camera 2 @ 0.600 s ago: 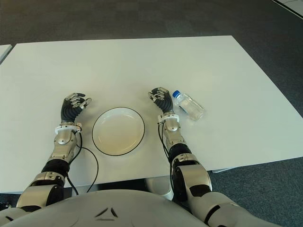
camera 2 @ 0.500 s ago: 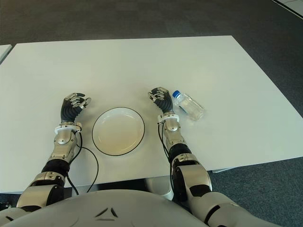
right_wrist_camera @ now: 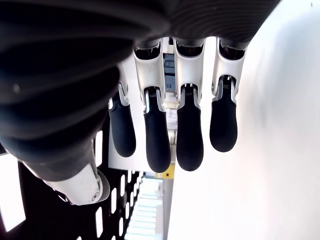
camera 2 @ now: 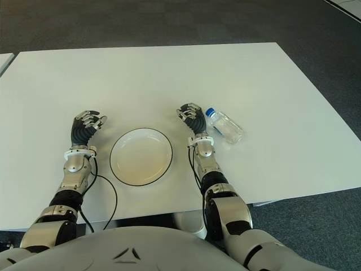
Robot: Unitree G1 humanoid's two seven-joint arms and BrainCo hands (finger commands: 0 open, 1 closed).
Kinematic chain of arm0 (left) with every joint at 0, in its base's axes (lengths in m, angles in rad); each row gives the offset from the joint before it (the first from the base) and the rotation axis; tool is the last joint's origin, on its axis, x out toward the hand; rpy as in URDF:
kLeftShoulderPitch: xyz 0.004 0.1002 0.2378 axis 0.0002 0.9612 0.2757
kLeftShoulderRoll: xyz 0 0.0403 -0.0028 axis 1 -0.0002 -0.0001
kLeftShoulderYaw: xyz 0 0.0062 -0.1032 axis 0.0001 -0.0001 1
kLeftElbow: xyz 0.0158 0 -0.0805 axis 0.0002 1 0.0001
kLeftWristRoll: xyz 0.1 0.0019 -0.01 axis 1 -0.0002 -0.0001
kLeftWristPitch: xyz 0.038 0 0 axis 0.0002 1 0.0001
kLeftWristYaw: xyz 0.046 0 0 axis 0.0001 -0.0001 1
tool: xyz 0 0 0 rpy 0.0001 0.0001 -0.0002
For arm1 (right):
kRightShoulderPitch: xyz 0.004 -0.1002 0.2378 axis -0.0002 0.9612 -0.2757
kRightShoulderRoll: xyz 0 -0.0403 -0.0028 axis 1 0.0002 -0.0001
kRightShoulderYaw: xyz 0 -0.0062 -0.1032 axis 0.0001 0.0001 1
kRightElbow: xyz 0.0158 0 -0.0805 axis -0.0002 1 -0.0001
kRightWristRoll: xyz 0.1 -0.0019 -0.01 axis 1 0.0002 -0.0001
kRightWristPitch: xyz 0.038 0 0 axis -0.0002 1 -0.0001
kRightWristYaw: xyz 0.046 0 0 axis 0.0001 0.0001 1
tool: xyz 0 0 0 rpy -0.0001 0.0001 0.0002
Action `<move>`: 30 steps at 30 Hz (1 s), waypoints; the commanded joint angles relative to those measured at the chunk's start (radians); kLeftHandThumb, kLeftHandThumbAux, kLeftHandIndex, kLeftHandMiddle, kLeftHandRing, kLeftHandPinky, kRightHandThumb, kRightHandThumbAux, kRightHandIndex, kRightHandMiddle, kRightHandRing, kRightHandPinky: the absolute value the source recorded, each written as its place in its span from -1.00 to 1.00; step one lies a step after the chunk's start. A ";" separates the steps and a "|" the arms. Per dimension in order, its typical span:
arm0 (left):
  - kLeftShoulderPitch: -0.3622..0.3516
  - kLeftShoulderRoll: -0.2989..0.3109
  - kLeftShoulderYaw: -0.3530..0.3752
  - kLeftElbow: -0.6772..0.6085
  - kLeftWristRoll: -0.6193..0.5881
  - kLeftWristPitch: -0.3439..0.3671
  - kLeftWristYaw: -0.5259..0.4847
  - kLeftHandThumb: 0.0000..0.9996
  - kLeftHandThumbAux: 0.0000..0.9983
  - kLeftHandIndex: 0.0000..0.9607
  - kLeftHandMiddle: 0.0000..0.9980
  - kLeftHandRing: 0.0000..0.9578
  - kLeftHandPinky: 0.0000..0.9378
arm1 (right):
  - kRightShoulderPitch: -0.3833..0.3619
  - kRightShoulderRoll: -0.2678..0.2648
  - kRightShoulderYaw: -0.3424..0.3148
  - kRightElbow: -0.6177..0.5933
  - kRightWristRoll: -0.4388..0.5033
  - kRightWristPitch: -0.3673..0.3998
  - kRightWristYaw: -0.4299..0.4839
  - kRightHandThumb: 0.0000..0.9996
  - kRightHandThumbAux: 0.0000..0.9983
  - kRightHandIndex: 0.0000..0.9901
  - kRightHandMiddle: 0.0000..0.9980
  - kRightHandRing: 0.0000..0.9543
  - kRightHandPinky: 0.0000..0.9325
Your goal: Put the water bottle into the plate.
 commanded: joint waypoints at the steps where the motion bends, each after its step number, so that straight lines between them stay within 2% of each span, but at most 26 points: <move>1: 0.016 -0.008 0.000 -0.001 -0.002 -0.006 -0.004 0.41 0.43 -0.10 0.22 0.21 0.20 | 0.019 -0.004 0.009 -0.014 -0.022 -0.022 -0.031 0.41 0.47 -0.14 0.01 0.15 0.23; 7: 0.017 0.002 -0.012 0.012 0.047 -0.043 0.028 0.41 0.43 -0.10 0.24 0.26 0.25 | 0.067 -0.034 0.044 -0.113 -0.122 -0.106 -0.134 0.40 0.47 -0.14 -0.02 0.13 0.19; 14: 0.020 -0.001 -0.008 0.006 0.056 -0.026 0.028 0.41 0.44 -0.10 0.25 0.26 0.23 | 0.097 -0.079 0.085 -0.192 -0.266 -0.185 -0.272 0.40 0.47 -0.14 -0.02 0.12 0.17; 21: 0.018 0.001 -0.004 0.011 0.045 -0.016 0.017 0.41 0.44 -0.10 0.23 0.24 0.21 | 0.117 -0.136 0.120 -0.262 -0.413 -0.220 -0.414 0.41 0.46 -0.15 -0.02 0.07 0.08; 25: 0.016 0.005 -0.008 0.009 0.051 -0.007 0.015 0.41 0.44 -0.10 0.23 0.25 0.23 | 0.123 -0.175 0.138 -0.290 -0.503 -0.211 -0.510 0.41 0.44 -0.17 -0.24 -0.17 -0.15; 28: 0.014 0.003 -0.007 0.005 0.045 0.004 0.009 0.41 0.44 -0.10 0.24 0.26 0.24 | 0.118 -0.203 0.154 -0.300 -0.578 -0.195 -0.602 0.22 0.24 -0.45 -0.43 -0.38 -0.33; 30: 0.014 0.000 -0.004 0.005 0.039 0.003 0.009 0.41 0.44 -0.10 0.24 0.26 0.24 | 0.113 -0.222 0.168 -0.308 -0.640 -0.165 -0.676 0.16 0.14 -0.57 -0.54 -0.50 -0.44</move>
